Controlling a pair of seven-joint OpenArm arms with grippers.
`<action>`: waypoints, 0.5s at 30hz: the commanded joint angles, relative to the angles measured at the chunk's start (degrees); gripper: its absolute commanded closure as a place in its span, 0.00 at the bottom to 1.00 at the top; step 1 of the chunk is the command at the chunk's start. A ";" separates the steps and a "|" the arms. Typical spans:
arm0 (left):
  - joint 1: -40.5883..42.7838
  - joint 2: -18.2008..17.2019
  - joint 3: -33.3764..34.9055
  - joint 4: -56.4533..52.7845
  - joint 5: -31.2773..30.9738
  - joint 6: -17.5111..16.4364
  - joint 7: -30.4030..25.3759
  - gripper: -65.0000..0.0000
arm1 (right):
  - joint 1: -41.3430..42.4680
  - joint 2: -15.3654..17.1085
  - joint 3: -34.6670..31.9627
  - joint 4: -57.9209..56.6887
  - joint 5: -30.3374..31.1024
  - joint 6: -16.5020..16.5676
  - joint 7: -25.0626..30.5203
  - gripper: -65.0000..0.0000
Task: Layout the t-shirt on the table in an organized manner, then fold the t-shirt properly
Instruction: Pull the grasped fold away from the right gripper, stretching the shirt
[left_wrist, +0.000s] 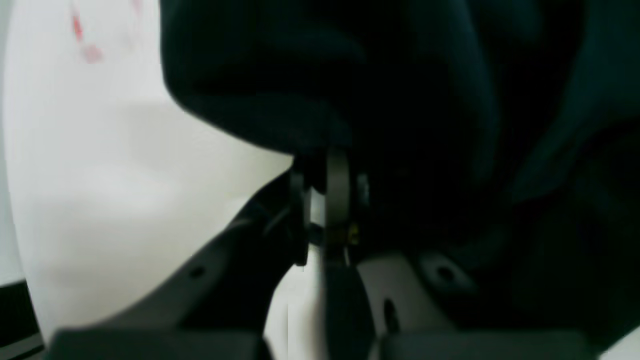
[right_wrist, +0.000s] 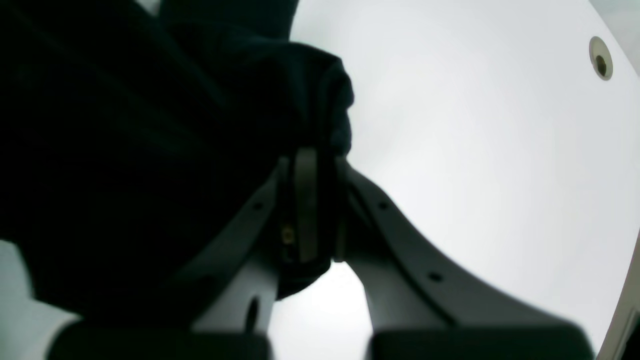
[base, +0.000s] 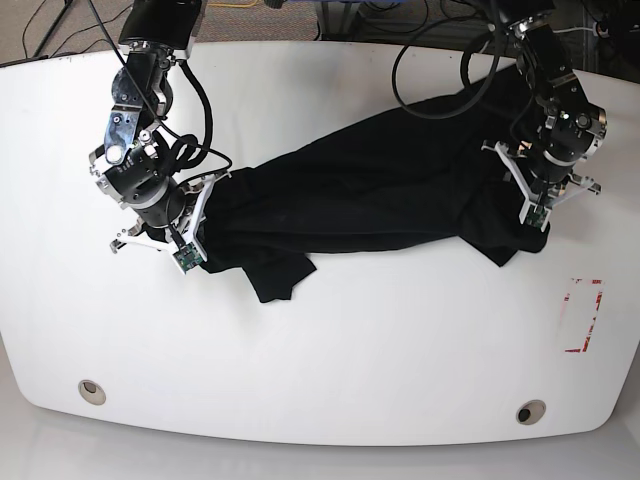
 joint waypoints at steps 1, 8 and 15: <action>0.30 -1.44 -0.40 1.37 -0.62 0.25 -1.29 0.95 | 1.05 0.51 0.10 0.93 0.46 -0.12 1.27 1.00; 0.21 -1.27 -4.44 1.72 -0.71 0.25 -1.29 0.72 | 1.05 0.42 0.01 0.93 0.29 -0.12 1.27 1.00; -2.16 -1.62 -5.14 4.71 -0.80 0.25 -0.50 0.54 | 1.05 0.24 0.01 0.93 0.20 -0.12 1.27 1.00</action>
